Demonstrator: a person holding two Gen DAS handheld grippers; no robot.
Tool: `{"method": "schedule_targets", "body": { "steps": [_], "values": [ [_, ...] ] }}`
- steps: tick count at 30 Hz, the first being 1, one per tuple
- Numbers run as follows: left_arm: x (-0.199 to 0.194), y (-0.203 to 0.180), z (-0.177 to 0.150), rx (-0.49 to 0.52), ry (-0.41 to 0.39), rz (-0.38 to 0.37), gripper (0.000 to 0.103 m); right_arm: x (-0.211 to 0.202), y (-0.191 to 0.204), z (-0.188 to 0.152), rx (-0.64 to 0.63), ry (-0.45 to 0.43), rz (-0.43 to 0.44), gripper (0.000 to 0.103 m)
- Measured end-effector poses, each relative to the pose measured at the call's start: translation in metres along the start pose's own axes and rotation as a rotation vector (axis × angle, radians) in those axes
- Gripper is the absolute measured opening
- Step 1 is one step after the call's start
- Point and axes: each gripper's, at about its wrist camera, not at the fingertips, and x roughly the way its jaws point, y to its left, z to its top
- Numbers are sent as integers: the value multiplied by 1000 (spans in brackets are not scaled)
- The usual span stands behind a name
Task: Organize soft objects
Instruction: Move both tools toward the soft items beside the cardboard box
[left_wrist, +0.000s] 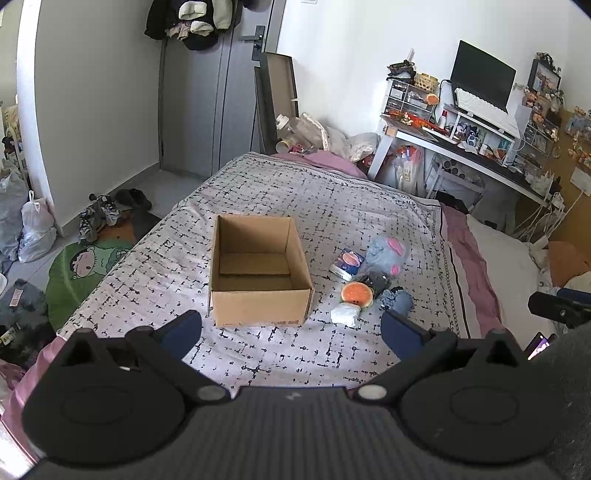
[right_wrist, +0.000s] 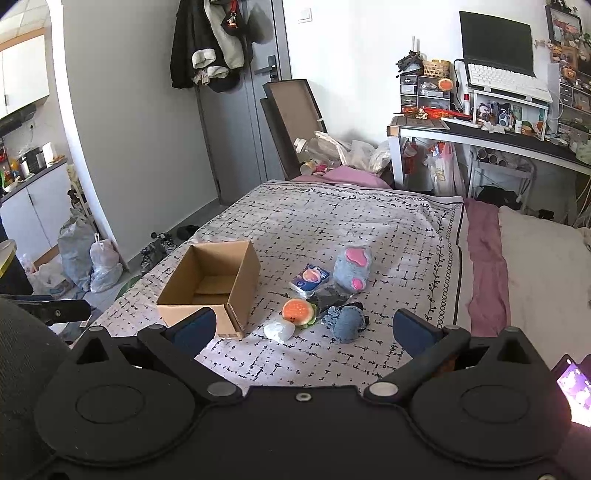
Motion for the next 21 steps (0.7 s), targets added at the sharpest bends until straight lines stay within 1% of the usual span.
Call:
{"method": "schedule_targets", "body": {
  "steps": [9, 21],
  "values": [
    [2, 1, 0, 8, 3, -3, 102, 2, 2, 1, -9, 11, 10, 103],
    [8, 2, 5, 10, -6, -5, 102, 4, -1, 8, -34, 19, 0, 103]
  ]
}}
